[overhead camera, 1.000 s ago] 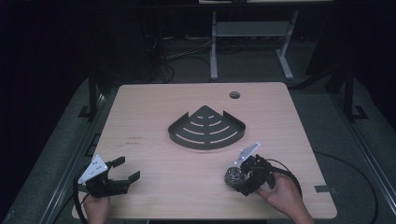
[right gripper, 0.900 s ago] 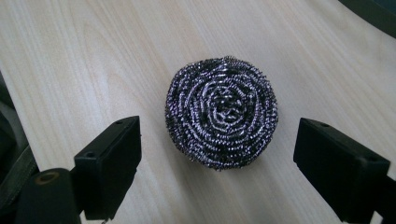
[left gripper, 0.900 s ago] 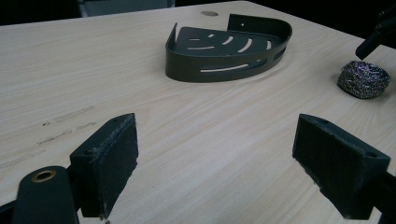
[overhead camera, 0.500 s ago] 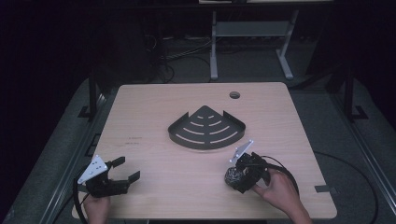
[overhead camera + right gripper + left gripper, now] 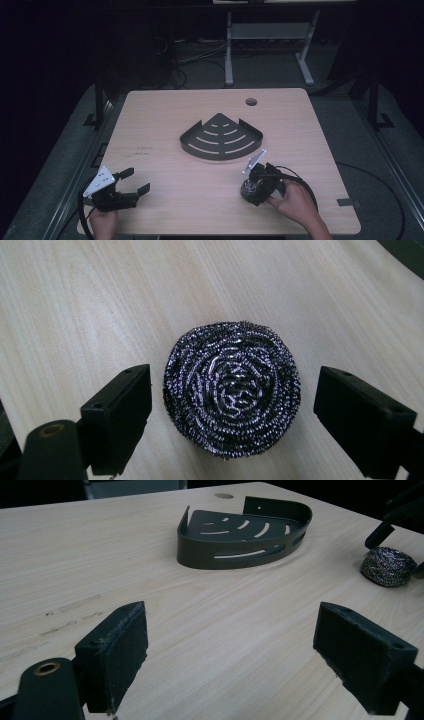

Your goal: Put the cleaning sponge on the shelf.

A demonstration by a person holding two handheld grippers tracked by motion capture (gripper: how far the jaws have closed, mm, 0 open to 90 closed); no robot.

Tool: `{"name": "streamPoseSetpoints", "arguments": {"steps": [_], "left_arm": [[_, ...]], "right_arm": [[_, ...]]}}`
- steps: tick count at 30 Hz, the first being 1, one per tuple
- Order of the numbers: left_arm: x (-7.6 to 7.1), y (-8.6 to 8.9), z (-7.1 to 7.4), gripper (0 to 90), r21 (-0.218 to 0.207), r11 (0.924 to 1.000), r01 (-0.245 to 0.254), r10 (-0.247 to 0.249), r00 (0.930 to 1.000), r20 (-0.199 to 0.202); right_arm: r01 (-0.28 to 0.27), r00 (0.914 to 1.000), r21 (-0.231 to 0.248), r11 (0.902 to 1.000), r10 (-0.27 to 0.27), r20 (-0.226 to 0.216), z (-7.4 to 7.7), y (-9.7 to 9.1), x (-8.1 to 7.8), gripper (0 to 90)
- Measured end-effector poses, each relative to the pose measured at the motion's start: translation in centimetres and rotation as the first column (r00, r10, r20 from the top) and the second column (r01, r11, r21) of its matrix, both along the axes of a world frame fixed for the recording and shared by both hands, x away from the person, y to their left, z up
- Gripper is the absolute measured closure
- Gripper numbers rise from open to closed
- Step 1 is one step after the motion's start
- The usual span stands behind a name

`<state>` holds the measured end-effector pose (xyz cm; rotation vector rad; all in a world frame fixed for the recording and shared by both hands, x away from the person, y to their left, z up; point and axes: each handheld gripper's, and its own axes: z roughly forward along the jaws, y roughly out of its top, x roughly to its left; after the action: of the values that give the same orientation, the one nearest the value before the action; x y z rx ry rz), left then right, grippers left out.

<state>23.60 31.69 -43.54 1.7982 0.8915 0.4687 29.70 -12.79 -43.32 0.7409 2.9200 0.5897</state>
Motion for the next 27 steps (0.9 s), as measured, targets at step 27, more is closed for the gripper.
{"name": "streamPoseSetpoints", "arguments": {"steps": [27], "left_arm": [[-0.03,0.21,0.05,13.7,-0.004,1.0,0.0,0.0,1.0,0.003]], "right_arm": [[-0.023,0.9989,-0.033,0.9992,0.022,-0.042,-0.72,0.8,0.3,30.6]]}}
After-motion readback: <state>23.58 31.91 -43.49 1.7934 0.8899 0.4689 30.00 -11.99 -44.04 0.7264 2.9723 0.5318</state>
